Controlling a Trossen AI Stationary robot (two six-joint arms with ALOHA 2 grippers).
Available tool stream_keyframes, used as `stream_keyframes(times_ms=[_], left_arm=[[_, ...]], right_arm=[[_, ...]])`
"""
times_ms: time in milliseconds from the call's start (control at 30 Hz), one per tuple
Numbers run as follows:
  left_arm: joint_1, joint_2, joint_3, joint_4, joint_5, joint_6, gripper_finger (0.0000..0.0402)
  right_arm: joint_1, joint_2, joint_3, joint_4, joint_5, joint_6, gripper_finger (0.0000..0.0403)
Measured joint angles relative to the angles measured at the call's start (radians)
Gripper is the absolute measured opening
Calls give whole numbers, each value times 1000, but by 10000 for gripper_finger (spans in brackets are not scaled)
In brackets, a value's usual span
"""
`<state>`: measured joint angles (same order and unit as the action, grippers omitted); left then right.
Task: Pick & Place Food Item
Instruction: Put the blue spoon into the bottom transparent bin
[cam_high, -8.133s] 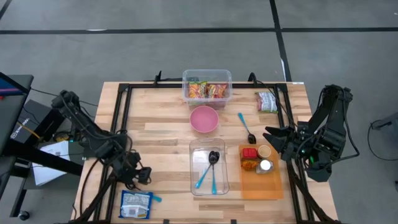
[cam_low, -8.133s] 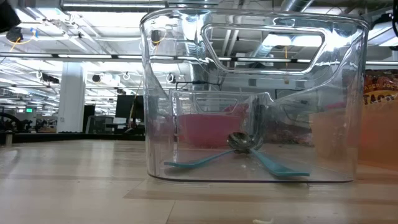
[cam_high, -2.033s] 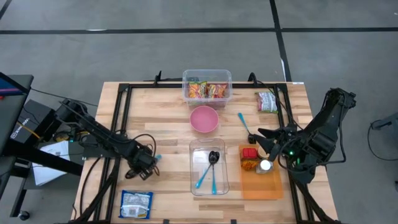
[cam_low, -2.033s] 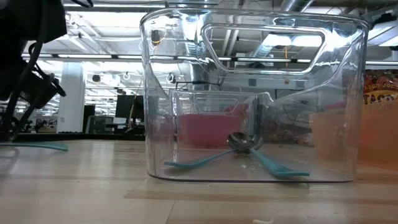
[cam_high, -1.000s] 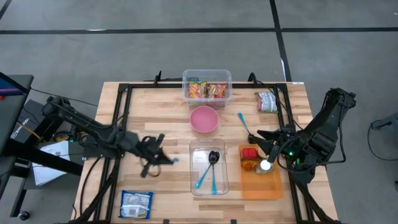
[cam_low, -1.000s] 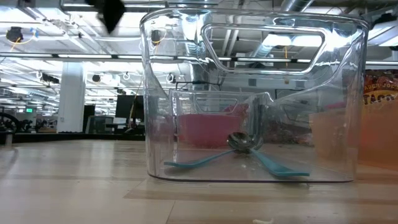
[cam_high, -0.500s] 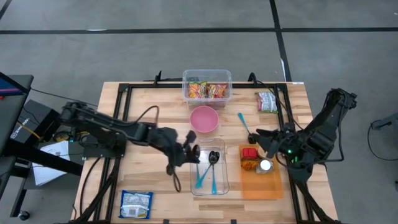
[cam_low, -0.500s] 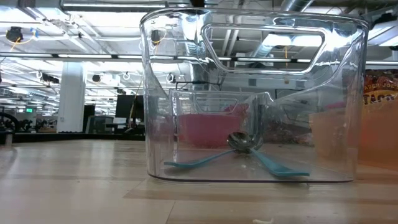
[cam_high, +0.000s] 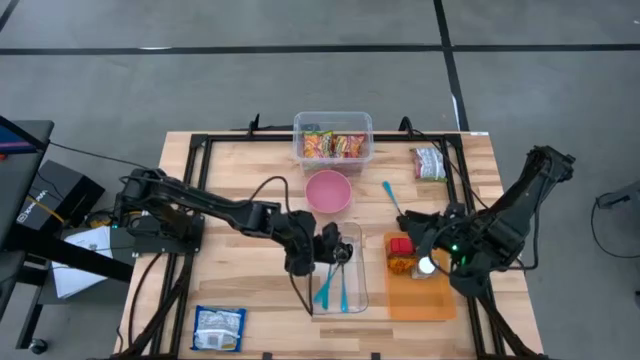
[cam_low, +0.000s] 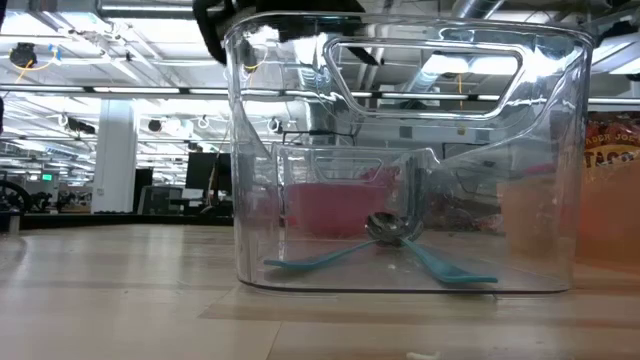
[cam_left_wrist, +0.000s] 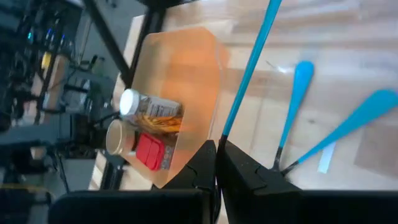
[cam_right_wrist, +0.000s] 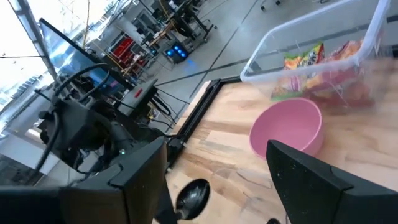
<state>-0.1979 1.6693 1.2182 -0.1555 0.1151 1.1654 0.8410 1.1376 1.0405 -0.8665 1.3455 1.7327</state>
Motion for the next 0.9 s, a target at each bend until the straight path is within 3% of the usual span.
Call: stream_keyframes(times_ms=[433,900], left_arm=[[-2,157,-1,67,-15,263,6],[-3,158,-1,24,-5,268,6]], right_arm=[[-34,80,0,8,-15,101,267],[-46,80,0,0,-15,93,267]])
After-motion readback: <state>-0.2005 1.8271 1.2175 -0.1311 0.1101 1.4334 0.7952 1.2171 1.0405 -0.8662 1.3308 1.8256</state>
